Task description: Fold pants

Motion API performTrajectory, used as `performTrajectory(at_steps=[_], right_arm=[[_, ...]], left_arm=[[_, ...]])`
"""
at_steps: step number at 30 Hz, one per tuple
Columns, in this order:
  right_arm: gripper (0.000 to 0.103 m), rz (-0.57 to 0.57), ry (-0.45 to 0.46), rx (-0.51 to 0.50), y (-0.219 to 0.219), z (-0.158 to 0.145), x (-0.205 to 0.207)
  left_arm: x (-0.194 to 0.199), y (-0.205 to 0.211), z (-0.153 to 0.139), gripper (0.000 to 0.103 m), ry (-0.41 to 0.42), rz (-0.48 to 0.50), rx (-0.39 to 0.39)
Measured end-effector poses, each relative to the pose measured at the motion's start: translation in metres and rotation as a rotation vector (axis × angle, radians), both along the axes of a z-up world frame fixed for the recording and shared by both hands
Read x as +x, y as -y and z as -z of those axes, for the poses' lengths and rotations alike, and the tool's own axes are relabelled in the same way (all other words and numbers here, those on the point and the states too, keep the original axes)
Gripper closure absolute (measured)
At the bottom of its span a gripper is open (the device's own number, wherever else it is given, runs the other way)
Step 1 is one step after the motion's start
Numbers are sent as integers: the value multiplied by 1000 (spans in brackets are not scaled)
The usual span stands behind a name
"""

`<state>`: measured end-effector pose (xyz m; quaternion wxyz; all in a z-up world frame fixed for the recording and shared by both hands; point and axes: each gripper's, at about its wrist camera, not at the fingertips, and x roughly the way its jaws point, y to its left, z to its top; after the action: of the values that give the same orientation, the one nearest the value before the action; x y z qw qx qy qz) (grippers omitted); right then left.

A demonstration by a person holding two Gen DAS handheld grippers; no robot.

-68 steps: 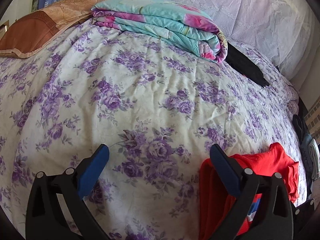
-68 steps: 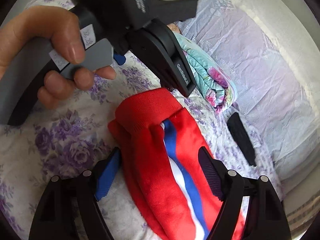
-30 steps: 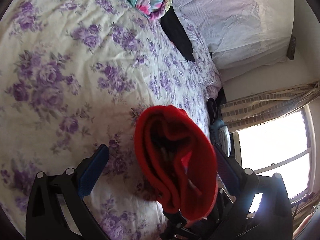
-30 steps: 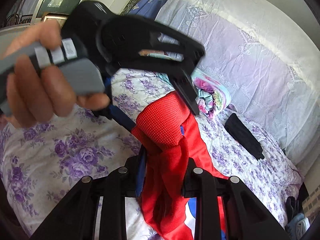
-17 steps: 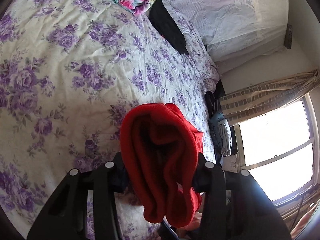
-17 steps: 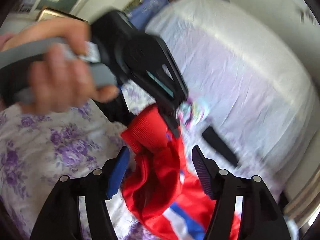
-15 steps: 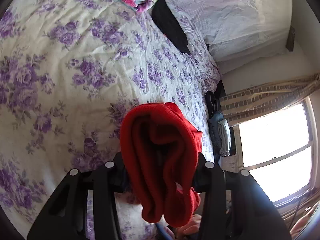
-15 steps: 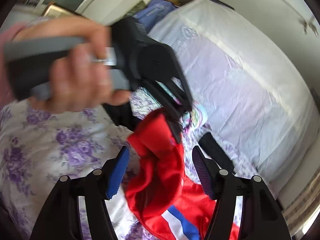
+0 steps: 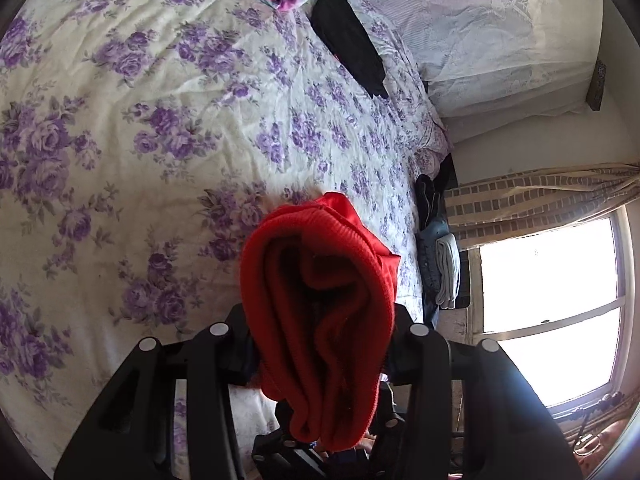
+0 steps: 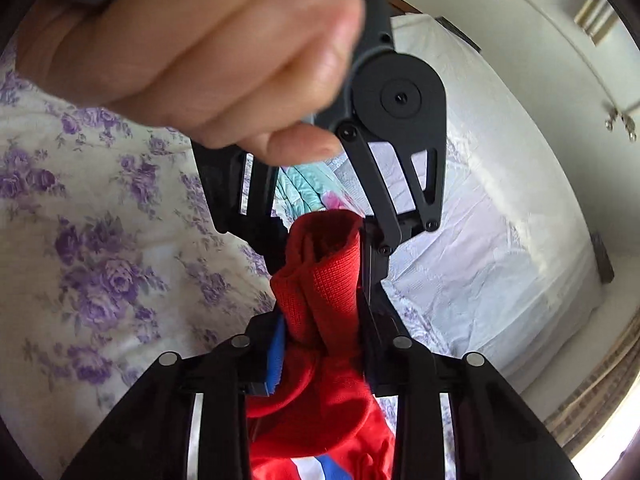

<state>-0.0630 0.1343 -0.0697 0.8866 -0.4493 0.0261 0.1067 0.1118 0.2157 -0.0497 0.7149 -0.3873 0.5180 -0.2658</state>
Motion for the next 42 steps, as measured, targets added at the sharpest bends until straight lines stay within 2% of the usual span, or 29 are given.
performTrajectory(at_steps=[3, 6, 7, 11, 16, 19, 24, 25, 26, 27, 28, 29, 32, 34, 35, 40, 42], right_arm=[[73, 10, 3, 107, 23, -19, 1], [73, 38, -12, 292, 62, -49, 4], [73, 53, -28, 384, 83, -60, 7], [73, 119, -77, 642, 160, -78, 15], [73, 237, -155, 910, 252, -65, 22], [73, 287, -258, 1086, 306, -42, 34], [72, 317, -488, 1388, 369, 2, 71], [68, 315, -527, 1427, 376, 8, 76], [65, 312, -570, 1467, 381, 15, 80], [61, 318, -598, 1493, 390, 19, 86], [52, 329, -622, 1519, 398, 22, 90], [50, 328, -637, 1539, 405, 25, 91], [50, 286, -683, 1585, 418, 32, 98], [67, 256, -708, 1606, 424, 37, 105], [68, 233, -717, 1617, 424, 38, 108], [71, 16, -802, 1752, 434, 39, 111], [71, 100, -829, 1739, 432, 42, 114]], left_arm=[[1, 25, -25, 59, 61, 41, 12], [6, 59, -54, 59, 126, 97, 4], [9, 76, -63, 59, 150, 124, -2], [22, 149, -80, 59, 198, 227, 4], [43, 255, -60, 59, 196, 356, 31], [53, 308, -33, 59, 165, 401, 104], [62, 351, 8, 58, 121, 422, 241], [62, 354, 11, 58, 122, 424, 259], [63, 356, 12, 53, 124, 426, 269], [62, 356, 10, 46, 125, 431, 261], [60, 355, 5, 43, 131, 433, 251], [58, 349, -5, 38, 155, 428, 242], [47, 324, -41, 26, 287, 365, 280], [43, 305, -59, 20, 348, 296, 311], [41, 290, -66, 20, 365, 259, 321], [38, 229, -75, 19, 363, 123, 317], [37, 212, -68, 19, 347, 90, 326]])
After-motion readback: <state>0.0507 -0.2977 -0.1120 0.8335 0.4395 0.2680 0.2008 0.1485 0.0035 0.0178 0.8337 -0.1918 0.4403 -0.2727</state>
